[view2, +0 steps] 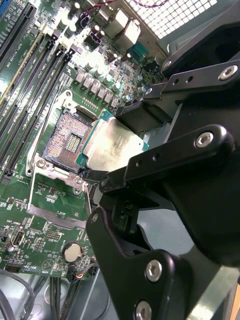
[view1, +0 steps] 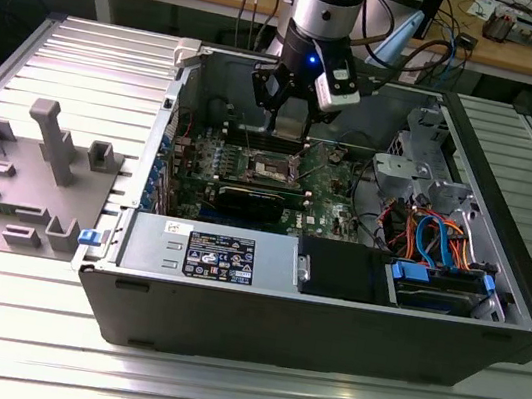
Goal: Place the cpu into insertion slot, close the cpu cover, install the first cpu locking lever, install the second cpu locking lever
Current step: 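Place the cpu into insertion slot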
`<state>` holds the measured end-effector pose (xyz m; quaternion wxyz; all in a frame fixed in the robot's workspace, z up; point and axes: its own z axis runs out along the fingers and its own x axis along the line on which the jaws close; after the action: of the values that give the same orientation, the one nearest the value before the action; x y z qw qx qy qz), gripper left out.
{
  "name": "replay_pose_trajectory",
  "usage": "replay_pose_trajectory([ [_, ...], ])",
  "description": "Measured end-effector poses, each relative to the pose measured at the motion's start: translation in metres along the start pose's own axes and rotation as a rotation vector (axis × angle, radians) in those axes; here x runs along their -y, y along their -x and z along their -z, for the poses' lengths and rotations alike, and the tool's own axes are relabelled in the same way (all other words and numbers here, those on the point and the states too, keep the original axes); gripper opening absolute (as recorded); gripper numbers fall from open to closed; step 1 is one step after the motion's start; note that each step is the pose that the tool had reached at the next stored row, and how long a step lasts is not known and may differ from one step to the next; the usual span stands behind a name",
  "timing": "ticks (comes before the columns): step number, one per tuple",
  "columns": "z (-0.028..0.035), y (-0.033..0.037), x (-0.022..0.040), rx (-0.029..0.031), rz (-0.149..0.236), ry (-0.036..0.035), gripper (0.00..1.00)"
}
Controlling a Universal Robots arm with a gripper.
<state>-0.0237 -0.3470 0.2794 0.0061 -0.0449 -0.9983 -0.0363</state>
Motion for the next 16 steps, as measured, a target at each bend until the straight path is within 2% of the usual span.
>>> replay_pose_trajectory([
  [16,-0.0001,0.0,0.0,0.0012,-0.016,0.0002,0.54],
])
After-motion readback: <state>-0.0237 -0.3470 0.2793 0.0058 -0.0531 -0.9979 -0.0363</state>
